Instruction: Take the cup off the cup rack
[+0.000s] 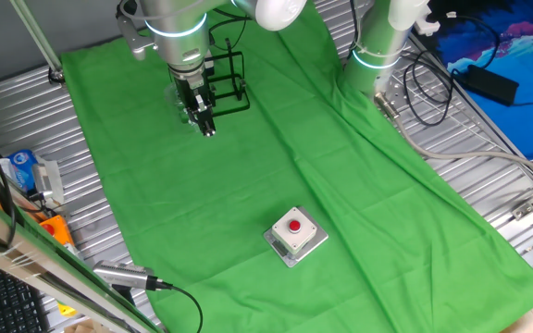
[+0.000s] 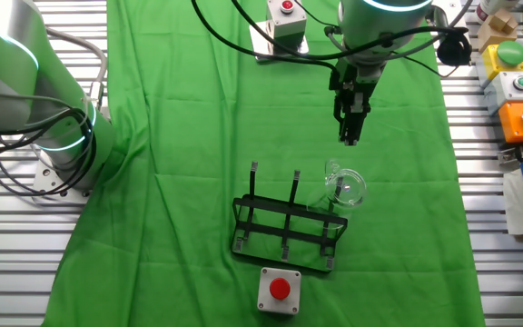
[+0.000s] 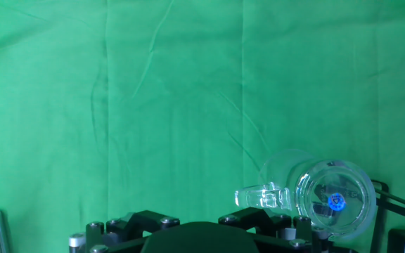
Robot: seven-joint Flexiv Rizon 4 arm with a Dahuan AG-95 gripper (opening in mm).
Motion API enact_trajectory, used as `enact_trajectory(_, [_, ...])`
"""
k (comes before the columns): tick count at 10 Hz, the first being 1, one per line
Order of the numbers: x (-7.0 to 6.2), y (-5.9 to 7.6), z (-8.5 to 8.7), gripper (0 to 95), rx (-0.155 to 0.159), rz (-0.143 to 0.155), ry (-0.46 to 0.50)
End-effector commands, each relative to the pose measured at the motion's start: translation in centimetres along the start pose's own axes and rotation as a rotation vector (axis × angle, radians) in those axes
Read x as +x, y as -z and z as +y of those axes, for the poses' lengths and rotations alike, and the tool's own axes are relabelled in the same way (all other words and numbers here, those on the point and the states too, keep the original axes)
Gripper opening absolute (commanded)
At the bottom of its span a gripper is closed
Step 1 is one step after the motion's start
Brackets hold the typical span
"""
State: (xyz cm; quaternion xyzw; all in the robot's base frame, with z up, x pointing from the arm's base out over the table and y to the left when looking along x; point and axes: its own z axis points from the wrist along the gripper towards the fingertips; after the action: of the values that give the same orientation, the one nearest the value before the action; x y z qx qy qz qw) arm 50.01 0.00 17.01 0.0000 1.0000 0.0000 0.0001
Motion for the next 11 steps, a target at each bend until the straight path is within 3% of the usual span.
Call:
enact_trajectory(1, [0.01,-0.01,0.00,95.0,0.000,0.000,0.000])
enact_trajectory(2, [0.01,-0.01,0.00,0.0,-0.020,-0.033,0.067])
enact_trajectory(11, [0.01,-0.01,0.00,0.0,-0.017,-0.032,0.067])
